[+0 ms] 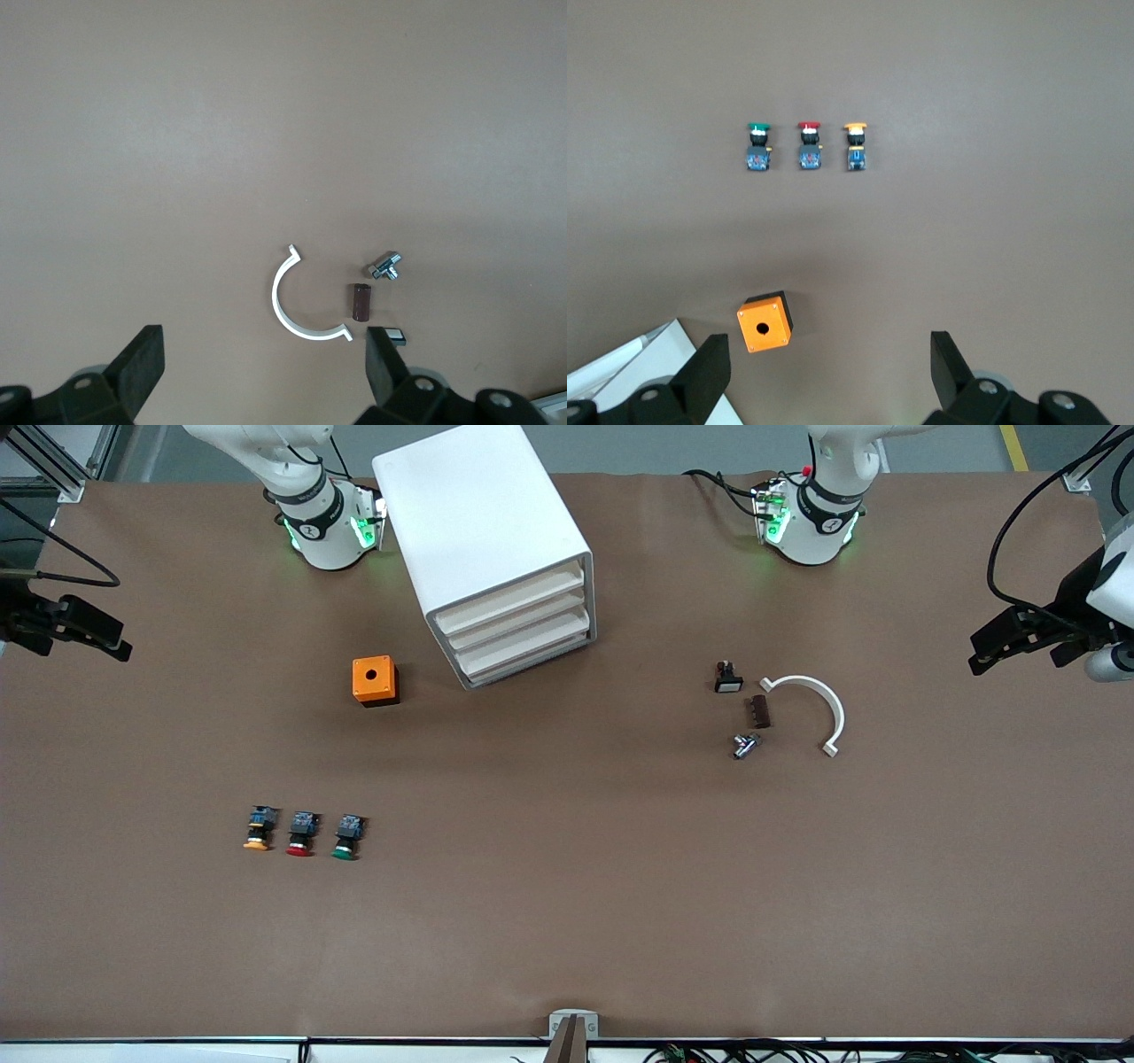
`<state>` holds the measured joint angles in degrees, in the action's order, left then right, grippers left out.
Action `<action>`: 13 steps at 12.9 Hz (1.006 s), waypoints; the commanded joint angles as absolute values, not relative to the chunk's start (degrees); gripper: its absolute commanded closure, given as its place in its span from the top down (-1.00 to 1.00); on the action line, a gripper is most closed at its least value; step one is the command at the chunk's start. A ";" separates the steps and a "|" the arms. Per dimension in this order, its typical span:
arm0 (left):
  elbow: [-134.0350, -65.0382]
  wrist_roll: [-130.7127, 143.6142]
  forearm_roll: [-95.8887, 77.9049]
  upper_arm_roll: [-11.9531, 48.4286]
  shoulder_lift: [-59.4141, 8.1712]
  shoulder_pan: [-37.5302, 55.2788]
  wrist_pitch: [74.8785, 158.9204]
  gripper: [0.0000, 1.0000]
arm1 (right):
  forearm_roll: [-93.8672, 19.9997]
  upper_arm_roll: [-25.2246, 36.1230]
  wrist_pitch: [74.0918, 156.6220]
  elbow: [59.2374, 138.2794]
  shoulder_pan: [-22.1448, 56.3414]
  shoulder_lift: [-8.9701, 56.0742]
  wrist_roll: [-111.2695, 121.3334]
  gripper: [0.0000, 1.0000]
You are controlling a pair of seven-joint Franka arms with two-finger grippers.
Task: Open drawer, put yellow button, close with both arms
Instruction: 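Reach the left gripper toward the drawer while the right gripper reaches the buttons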
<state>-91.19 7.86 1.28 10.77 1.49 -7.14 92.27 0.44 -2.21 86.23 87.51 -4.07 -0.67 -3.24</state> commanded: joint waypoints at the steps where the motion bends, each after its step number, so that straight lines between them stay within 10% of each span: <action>1: -90.26 7.12 1.93 11.16 1.32 -7.29 92.29 0.99 | 1.40 -2.72 86.40 87.80 -4.92 -2.02 -2.29 1.00; 13: -85.78 40.19 -5.71 12.48 -13.35 0.51 91.76 0.99 | 0.70 -2.29 88.85 87.98 -5.53 7.02 -3.16 0.99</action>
<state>-87.33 30.70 -4.15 12.36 -12.23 -2.30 92.68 0.45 -1.69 87.98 88.40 -4.44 4.38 -3.14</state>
